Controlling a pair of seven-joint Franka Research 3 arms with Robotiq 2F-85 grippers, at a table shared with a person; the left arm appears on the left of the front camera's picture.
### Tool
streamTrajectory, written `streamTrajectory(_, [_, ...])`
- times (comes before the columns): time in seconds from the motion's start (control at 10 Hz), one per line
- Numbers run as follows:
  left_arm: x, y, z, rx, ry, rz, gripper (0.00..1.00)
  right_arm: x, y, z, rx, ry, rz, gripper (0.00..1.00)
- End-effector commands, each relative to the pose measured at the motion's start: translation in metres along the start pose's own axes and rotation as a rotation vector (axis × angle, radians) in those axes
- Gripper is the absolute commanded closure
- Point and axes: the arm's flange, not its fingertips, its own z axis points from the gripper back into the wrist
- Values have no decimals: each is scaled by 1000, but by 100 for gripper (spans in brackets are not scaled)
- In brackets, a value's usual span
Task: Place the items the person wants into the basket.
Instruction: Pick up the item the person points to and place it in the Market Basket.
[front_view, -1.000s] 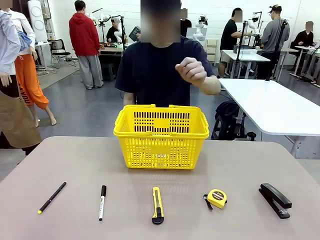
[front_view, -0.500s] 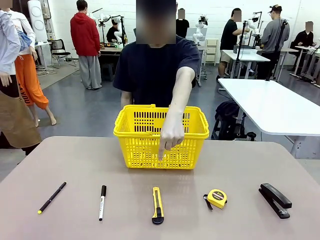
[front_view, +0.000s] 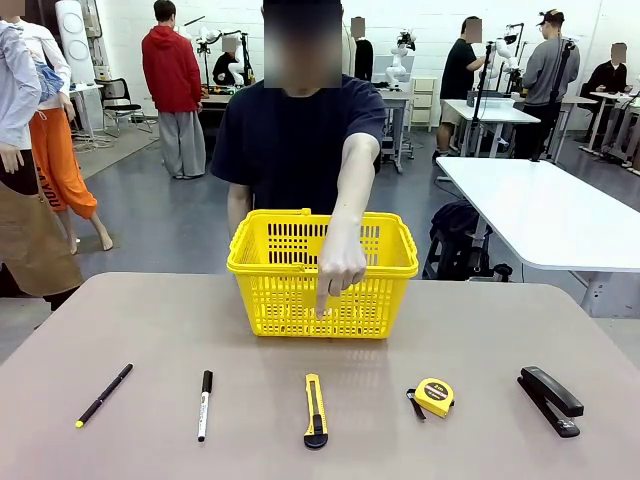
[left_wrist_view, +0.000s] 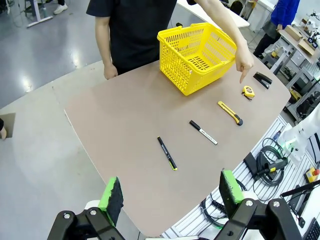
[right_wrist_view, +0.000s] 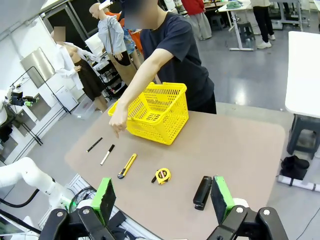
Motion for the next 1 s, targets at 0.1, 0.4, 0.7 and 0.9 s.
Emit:
streamTrajectory(0.1, [34, -18, -28, -19, 132, 18, 0, -3, 0, -2, 24, -9, 7, 0])
streamTrajectory(0.4, [136, -91, -168, 67, 499, 52, 0, -3, 0, -2, 24, -9, 7, 0])
streamTrajectory(0.7, [145, -171, -316, 311, 661, 155, 0, -3, 0, -2, 24, -9, 7, 0])
streamTrajectory(0.9, [126, -216, -396, 397, 652, 224, 0, -3, 0, -2, 24, -9, 7, 0])
